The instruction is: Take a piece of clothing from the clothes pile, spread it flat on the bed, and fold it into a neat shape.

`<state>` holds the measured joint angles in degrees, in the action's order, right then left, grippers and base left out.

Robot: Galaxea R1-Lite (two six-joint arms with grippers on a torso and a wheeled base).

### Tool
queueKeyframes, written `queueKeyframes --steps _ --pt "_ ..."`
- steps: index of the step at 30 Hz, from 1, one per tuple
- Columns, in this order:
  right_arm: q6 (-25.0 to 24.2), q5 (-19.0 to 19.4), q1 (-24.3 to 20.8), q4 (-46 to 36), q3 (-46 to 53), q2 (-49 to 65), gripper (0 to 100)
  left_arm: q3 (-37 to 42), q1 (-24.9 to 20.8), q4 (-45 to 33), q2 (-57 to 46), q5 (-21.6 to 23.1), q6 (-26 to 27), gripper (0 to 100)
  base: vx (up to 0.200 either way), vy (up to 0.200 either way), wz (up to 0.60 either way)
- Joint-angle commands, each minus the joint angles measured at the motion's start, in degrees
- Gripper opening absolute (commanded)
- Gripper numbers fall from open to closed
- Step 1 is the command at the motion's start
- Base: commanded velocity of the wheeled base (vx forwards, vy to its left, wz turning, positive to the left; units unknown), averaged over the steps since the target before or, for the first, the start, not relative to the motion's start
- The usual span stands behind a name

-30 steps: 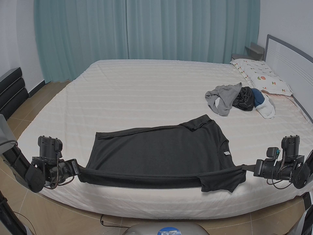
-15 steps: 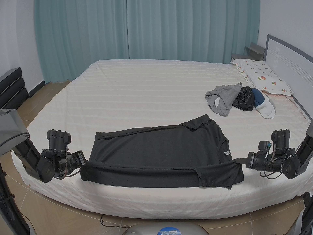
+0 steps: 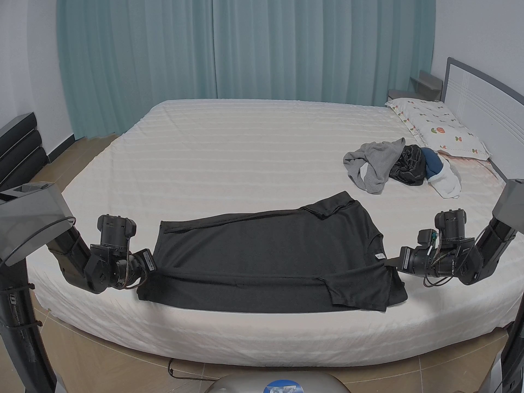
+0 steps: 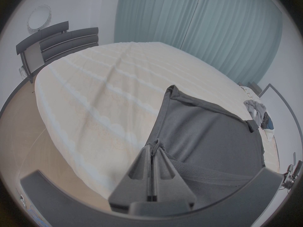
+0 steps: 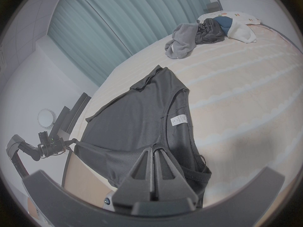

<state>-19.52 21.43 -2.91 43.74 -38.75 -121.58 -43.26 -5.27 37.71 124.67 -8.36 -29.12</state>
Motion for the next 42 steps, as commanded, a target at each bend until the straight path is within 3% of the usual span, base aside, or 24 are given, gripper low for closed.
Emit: queueKeyframes --steps 1,5,6,8,9,13,19,22,29,38,42 --pt "0.0 -0.1 -0.6 -0.9 -2.4 -3.2 0 -2.4 -0.1 -1.8 2.5 0.1 -0.2 0 0.000 0.000 0.00" --pt "0.0 -0.1 -1.0 -2.5 -3.9 -3.9 0 -3.4 -0.3 -2.0 3.4 0.2 -0.3 0 0.000 0.000 0.00" --pt "-0.1 -0.1 -1.0 -2.4 -4.1 -4.2 0 -3.7 -0.3 -2.1 3.6 0.2 -0.3 100 0.000 0.000 0.00" --pt "-0.1 0.0 -1.0 -2.4 -4.3 -4.3 0 -3.8 -0.3 -2.1 3.8 0.2 -0.3 100 0.000 0.000 0.00" --pt "-0.1 -0.1 -1.0 -2.3 -4.8 -4.7 100 -4.0 -0.3 -2.1 4.2 0.2 -0.3 100 0.000 0.000 0.00" --pt "-0.4 0.0 -0.6 -2.5 -4.9 -4.8 100 -4.3 -0.3 -1.9 4.6 0.3 -1.7 100 0.000 0.000 0.00" --pt "-9.6 0.1 -0.2 -1.8 -3.1 -0.1 100 -4.4 1.0 -2.2 1.7 0.5 -5.3 100 0.000 0.000 0.00" --pt "-11.9 0.5 -0.2 -1.8 -0.5 2.6 100 -3.2 1.8 -2.1 -0.8 1.2 -5.8 100 0.000 0.000 0.00" --pt "-12.0 1.5 0.8 -0.2 5.9 5.4 100 0.7 2.4 -2.1 -6.0 4.8 -8.8 100 0.000 0.000 0.00" --pt "-12.2 2.2 2.4 4.0 8.6 3.8 100 0.5 3.4 -5.4 -5.8 9.5 -9.1 100 0.200 0.000 0.00" --pt "-12.2 3.7 2.4 4.1 8.9 3.7 100 0.5 3.9 -6.7 -5.9 13.2 -9.1 100 0.000 0.000 0.00"
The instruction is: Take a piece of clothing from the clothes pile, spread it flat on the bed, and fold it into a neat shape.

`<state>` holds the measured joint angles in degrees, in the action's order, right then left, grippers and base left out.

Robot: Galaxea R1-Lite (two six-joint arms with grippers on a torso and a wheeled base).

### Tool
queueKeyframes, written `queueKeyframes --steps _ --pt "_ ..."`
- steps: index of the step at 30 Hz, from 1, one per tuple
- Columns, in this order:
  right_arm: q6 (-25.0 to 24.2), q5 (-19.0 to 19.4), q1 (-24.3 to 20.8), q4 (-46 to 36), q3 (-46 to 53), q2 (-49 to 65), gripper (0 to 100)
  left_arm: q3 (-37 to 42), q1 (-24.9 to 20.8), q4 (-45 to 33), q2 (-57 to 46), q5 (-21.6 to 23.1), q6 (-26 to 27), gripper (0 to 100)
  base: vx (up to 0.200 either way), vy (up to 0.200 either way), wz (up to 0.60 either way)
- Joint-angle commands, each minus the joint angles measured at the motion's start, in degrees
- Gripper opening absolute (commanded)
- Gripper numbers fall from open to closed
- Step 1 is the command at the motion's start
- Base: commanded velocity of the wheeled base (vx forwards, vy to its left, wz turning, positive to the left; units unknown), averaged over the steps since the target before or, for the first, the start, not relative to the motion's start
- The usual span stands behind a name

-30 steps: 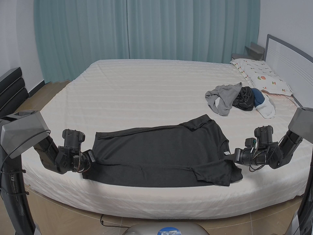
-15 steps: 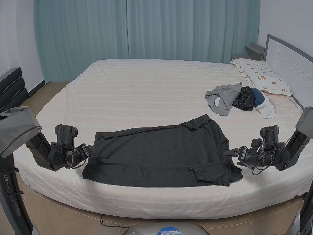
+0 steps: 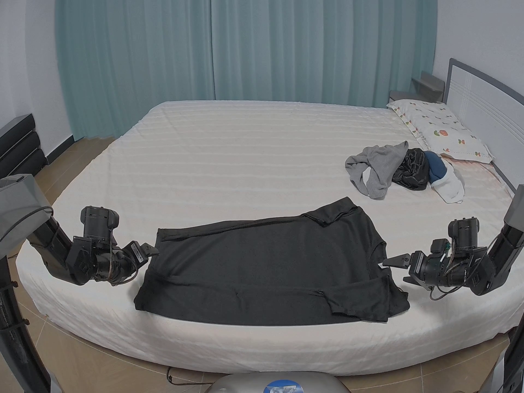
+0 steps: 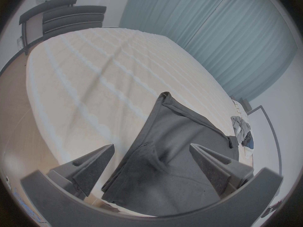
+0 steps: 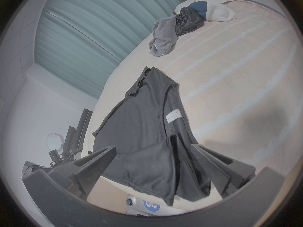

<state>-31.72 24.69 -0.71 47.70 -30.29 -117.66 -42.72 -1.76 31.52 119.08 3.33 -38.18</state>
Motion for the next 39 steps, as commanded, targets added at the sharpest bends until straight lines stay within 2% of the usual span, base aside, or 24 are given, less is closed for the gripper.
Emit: queueKeyframes --steps 1,9,12,13,14,26,27,35,39 --pt "0.0 0.5 0.2 0.1 0.4 -0.2 100 0.0 0.5 -0.8 -0.4 2.4 -0.1 100 0.000 0.000 0.00" --pt "0.0 0.6 0.1 0.1 0.9 -0.9 100 -2.0 2.4 -4.0 0.3 8.9 -1.9 100 0.000 0.000 0.00" --pt "0.0 0.6 0.1 0.1 0.9 -0.9 100 -2.0 2.4 -4.0 0.3 8.9 -1.9 100 0.000 0.000 0.00" --pt "0.1 0.6 0.1 0.2 0.9 -1.4 100 -2.8 3.0 -3.3 2.4 12.1 -1.8 100 0.000 0.000 0.00" --pt "0.1 0.6 0.1 0.2 1.0 -1.5 100 -3.1 3.2 -3.3 2.8 12.8 -1.6 100 0.000 0.000 0.00" --pt "0.2 0.6 0.0 1.5 1.4 -2.4 100 -5.3 3.0 -3.2 6.5 13.0 -1.1 100 0.000 0.000 0.00" --pt "0.2 0.5 0.0 1.5 1.4 -2.7 100 -5.3 3.0 -3.2 6.9 13.0 -1.0 0 0.000 0.000 0.00" --pt "1.0 0.4 0.1 1.6 0.3 -3.1 100 -4.3 4.0 -3.3 7.0 12.6 -1.0 0 0.000 0.000 0.00" --pt "0.9 0.5 -0.3 4.5 -0.1 -4.9 100 -3.3 4.7 -3.4 6.5 12.4 -1.1 0 0.000 0.000 0.00"
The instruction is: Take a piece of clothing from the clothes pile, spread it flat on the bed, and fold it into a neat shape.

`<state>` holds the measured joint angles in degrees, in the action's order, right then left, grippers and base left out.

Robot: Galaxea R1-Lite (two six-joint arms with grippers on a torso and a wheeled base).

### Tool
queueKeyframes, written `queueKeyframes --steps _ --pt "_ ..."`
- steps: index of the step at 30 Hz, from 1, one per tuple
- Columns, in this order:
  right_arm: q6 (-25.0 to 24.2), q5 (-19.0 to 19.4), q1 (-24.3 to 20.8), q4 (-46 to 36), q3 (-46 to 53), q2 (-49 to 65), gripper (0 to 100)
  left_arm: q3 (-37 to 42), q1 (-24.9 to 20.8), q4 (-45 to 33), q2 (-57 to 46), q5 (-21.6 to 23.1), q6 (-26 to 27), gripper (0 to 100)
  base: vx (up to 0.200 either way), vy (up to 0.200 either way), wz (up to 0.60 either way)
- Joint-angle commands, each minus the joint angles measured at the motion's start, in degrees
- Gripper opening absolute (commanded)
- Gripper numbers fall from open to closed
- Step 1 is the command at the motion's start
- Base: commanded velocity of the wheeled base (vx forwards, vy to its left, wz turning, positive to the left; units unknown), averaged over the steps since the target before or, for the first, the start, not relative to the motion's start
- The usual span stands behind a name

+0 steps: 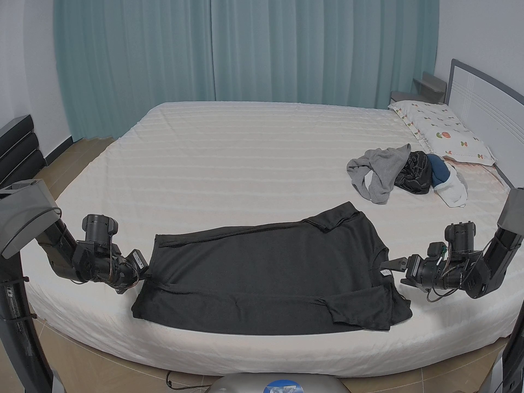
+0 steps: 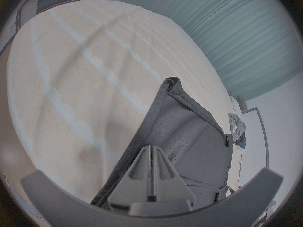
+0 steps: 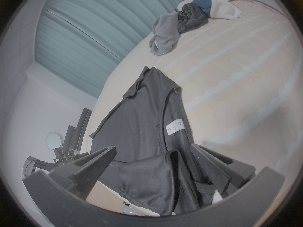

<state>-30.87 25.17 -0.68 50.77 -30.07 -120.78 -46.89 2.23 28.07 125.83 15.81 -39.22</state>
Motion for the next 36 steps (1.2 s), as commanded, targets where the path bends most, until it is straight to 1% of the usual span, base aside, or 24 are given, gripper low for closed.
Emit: queueKeyframes --steps 1,4,7,11,12,13,18,26,29,30,33,36 --pt "0.0 0.0 -0.5 2.3 -0.3 -2.4 100 0.9 0.8 0.1 -0.2 -0.1 -0.1 0 0.000 0.000 0.00" --pt "0.1 0.0 -0.5 5.7 -0.2 -5.0 100 1.0 0.8 0.1 -0.2 -0.2 -0.2 0 0.000 0.000 0.00" --pt "0.4 0.3 -0.5 7.1 -0.2 -6.2 100 0.9 1.0 0.1 -0.3 -0.3 -0.3 0 0.000 0.000 0.00" --pt "0.4 3.7 -0.1 7.2 -0.2 -6.0 100 0.7 1.5 0.1 -0.1 -0.3 -0.5 0 0.000 0.000 0.00" --pt "0.4 3.7 -0.1 7.2 -0.2 -6.0 100 0.7 1.5 0.1 -0.1 -0.3 -0.5 0 0.000 0.000 0.00" --pt "0.5 4.7 0.1 7.2 -0.2 -6.0 100 0.8 1.6 0.1 -0.2 -0.3 -0.7 0 0.000 0.000 0.00" --pt "2.1 4.8 0.2 7.2 0.0 -6.4 100 0.9 1.6 0.1 -0.1 -0.3 -0.9 0 0.000 0.000 0.00" --pt "2.5 4.9 -0.2 7.2 -0.8 -7.9 100 1.0 1.6 0.0 -0.1 -0.3 -0.9 0 0.000 0.000 0.00" --pt "3.5 4.8 -0.4 7.1 -1.2 -8.5 100 1.0 1.6 -0.1 -0.1 -0.3 -0.9 0 0.000 0.000 0.00" --pt "4.1 4.8 -0.3 7.1 -1.0 -8.6 0 0.9 1.6 -0.1 0.0 -0.3 -0.9 0 0.000 0.000 0.00" --pt "6.5 4.7 0.2 6.8 -0.2 -8.7 0 0.9 1.6 -0.1 0.0 -0.3 -0.9 0 0.000 0.000 0.00" --pt "7.0 4.6 0.7 6.8 0.3 -8.6 0 0.9 1.6 -0.1 0.0 -0.3 -0.9 0 0.000 0.000 0.00"
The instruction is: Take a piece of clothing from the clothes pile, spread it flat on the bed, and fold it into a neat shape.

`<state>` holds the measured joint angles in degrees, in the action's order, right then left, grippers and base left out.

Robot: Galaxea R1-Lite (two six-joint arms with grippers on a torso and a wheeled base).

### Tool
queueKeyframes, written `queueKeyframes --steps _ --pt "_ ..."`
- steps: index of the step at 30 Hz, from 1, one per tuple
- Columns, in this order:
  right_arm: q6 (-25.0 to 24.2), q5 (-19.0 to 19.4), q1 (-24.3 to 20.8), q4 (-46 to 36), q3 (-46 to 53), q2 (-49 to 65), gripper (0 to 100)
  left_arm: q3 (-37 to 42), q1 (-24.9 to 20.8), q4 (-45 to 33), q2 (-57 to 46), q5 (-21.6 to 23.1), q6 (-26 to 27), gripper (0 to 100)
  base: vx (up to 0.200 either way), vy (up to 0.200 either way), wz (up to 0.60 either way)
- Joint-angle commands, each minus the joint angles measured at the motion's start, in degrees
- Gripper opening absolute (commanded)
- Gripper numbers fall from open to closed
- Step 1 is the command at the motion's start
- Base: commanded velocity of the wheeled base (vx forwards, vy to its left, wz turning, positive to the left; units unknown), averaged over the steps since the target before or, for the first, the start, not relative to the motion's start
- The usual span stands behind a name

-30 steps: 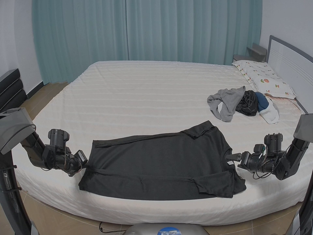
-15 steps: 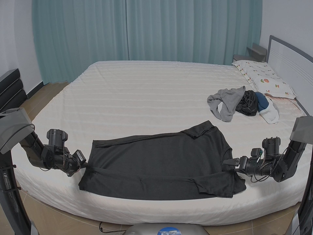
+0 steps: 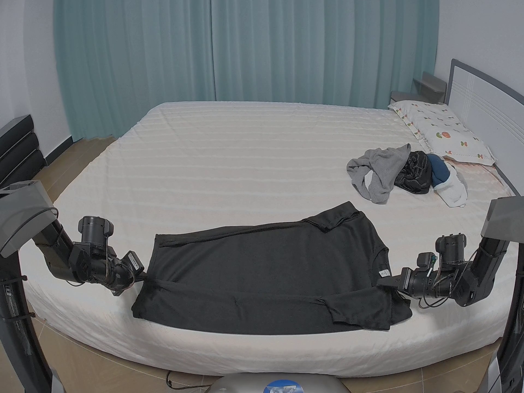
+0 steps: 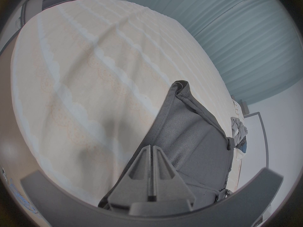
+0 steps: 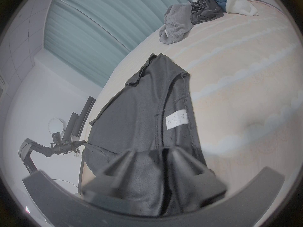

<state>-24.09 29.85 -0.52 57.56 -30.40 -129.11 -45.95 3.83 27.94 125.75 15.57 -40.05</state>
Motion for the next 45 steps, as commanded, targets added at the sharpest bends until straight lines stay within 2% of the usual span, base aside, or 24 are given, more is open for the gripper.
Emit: queueKeyframes --steps 1,8,22,32,37,45 --pt "0.3 -0.1 0.9 0.3 0.8 -0.1 0 0.0 0.0 0.0 0.1 0.0 0.0 0 0.000 0.000 0.00" --pt "-0.5 0.6 1.8 0.7 2.4 3.3 0 0.2 0.0 -0.3 -1.1 0.0 0.0 0 0.000 0.000 0.00" --pt "-0.7 4.4 4.3 1.0 7.3 11.4 0 3.3 0.0 -0.7 -8.0 -0.2 0.1 0 0.000 0.000 0.00" --pt "-1.1 4.6 5.4 1.0 7.9 13.7 0 5.7 0.7 -1.1 -11.0 -0.1 0.3 0 0.000 0.000 0.00" --pt "-2.0 7.1 5.8 1.0 9.1 15.2 0 5.8 0.8 -3.3 -14.4 0.0 0.3 0 0.000 0.000 0.00" --pt "-1.9 7.3 5.8 0.9 10.1 16.3 0 6.3 0.7 -6.4 -16.9 0.1 0.5 0 0.000 0.000 0.00"
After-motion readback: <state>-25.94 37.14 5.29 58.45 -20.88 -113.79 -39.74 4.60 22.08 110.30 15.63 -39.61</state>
